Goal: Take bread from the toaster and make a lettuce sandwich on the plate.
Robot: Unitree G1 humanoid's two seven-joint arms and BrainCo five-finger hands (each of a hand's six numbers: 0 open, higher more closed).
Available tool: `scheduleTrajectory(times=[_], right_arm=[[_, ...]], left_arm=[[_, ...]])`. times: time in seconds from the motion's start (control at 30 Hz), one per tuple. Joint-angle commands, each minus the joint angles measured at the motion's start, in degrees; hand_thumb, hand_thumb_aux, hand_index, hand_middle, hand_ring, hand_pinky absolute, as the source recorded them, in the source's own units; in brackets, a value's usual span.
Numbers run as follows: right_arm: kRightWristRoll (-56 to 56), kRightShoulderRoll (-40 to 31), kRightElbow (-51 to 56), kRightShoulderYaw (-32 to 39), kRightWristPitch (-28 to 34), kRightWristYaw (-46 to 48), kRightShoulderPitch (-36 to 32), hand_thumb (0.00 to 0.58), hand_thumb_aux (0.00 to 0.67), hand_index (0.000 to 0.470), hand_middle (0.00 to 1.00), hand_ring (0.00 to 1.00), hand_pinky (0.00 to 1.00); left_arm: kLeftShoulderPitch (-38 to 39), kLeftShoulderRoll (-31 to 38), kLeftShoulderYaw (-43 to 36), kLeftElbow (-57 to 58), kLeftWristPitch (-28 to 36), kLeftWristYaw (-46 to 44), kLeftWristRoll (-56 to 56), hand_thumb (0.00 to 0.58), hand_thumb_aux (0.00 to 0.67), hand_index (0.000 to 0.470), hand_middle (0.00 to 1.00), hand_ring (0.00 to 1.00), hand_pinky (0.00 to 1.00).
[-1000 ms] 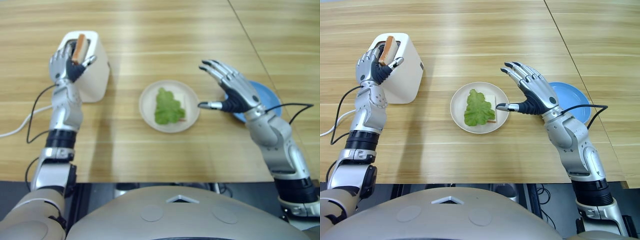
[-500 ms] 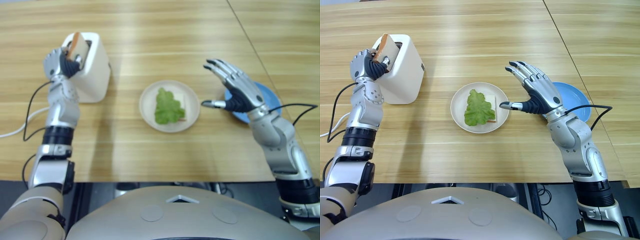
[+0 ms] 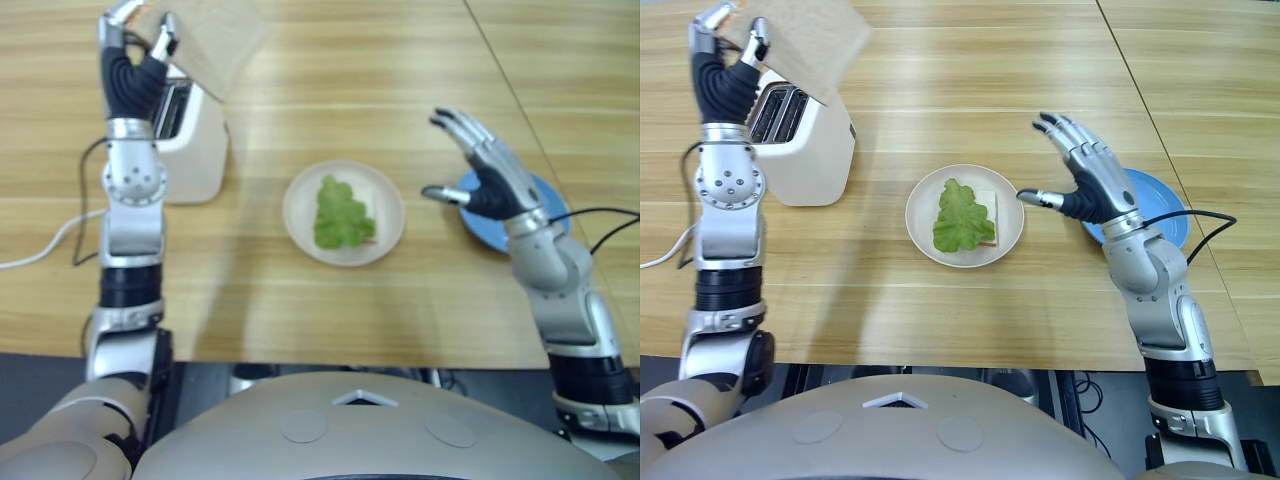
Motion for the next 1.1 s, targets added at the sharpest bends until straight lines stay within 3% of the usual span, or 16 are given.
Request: scheduleTrajectory(times=[0.03, 0.3, 0.53, 0.83, 1.1], right_arm=[[6.71, 0.95, 3.23, -4.87, 0.65, -0.78, -1.3, 0.0, 0.0, 0.0, 0.0, 0.0, 0.0], [12.19, 1.87, 4.03, -6.44, 1.29, 0.73, -1.63, 0.0, 0.0, 0.0, 0.0, 0.0, 0.0], [11.12, 2.49, 4.75, -4.01, 1.36, 1.91, -1.96, 0.0, 0.0, 0.0, 0.0, 0.0, 0.0], [5.76, 1.35, 5.25, 1.55, -0.14, 3.66, -2.07, 0.0, 0.0, 0.0, 0.0, 0.0, 0.0], [-1.28, 0.67, 7.09, 7.61, -2.08, 3.74, -3.63, 0.0, 0.0, 0.0, 0.0, 0.0, 0.0]], left_arm=[[-0.22, -0.96, -1.76, 0.95, 5.83, -10.36, -9.93, 0.58, 0.67, 0.46, 1.0, 1.0, 1.0], [0.39, 0.61, -14.48, 14.34, 11.64, -24.7, -5.15, 0.58, 0.67, 0.46, 1.0, 1.0, 1.0], [-6.09, -0.34, -18.53, 35.52, 4.19, -25.91, 2.32, 0.58, 0.67, 0.46, 1.0, 1.0, 1.0], [-13.72, -2.61, -21.33, 53.65, -2.64, -25.59, 9.61, 0.58, 0.67, 0.46, 1.0, 1.0, 1.0], [-15.31, -6.06, -19.03, 59.95, -5.83, -30.48, 7.3, 0.58, 0.67, 0.46, 1.0, 1.0, 1.0]])
